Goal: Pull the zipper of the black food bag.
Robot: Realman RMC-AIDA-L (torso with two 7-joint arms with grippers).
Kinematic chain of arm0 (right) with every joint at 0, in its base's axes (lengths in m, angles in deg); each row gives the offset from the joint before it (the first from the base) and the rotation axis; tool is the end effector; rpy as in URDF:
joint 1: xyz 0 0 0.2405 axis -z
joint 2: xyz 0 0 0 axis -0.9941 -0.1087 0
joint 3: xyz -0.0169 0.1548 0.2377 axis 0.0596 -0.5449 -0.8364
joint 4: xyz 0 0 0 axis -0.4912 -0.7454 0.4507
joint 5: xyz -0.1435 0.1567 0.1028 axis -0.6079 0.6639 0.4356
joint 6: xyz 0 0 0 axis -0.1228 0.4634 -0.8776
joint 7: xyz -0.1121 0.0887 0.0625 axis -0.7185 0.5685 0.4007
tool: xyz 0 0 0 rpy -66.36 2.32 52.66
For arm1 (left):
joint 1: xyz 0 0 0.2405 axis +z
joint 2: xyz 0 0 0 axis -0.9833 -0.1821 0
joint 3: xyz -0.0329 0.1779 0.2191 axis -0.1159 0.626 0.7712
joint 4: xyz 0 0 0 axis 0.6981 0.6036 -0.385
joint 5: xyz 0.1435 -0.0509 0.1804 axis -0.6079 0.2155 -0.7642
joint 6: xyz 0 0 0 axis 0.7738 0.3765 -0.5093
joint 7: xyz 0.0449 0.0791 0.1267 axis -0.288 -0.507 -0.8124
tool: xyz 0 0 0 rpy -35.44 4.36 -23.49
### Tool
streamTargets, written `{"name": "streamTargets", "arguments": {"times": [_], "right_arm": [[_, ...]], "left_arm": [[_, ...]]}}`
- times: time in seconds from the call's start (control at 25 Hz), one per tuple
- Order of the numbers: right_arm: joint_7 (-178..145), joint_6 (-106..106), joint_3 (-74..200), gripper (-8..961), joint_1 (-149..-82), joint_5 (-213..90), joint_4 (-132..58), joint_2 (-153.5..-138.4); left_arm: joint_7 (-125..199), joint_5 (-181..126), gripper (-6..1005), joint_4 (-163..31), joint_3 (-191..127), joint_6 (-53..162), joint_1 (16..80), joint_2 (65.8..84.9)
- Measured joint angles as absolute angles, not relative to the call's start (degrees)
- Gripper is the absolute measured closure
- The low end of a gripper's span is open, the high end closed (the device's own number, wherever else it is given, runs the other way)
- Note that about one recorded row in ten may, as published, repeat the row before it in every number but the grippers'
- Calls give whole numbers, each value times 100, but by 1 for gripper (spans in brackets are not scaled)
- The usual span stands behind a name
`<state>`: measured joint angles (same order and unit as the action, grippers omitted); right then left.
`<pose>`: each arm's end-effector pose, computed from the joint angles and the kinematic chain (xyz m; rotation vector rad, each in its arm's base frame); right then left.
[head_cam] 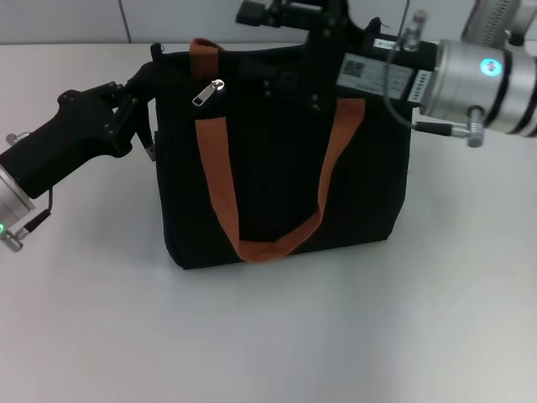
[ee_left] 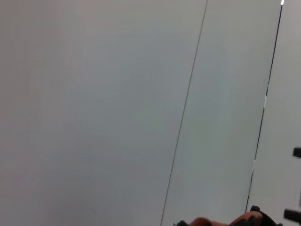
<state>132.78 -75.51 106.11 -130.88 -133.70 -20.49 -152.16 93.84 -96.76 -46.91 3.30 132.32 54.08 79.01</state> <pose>0.1634 0.4272 -0.0631 1.6650 -1.9375 -1.0183 -0.3150 0.3576 -0.0172 -2.1959 -0.5569 -1.1259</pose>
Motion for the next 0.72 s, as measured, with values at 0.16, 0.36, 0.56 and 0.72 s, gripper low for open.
{"name": "streamTargets", "arguments": {"times": [0.16, 0.36, 0.56, 0.72], "right_arm": [[13274, -7453, 10773, 349, -13191, -13373, -2045, -15198], [13274, -7422, 10820, 350, -13167, -13393, -2006, -15185], [13274, -7422, 10829, 350, -13105, -13560, -1751, -15174], [13299, -7445, 10830, 350, -13112, -13740, -1669, -15171]], "left_arm": [[9424, -9665, 966, -4649, 322, 13281, 5391, 7902], [9521, -9660, 966, -4603, 317, 13309, 5366, 7902], [9720, -9653, 967, -4537, 224, 13354, 5334, 7902], [9828, -9648, 967, -4501, 194, 13374, 5316, 7902]]}}
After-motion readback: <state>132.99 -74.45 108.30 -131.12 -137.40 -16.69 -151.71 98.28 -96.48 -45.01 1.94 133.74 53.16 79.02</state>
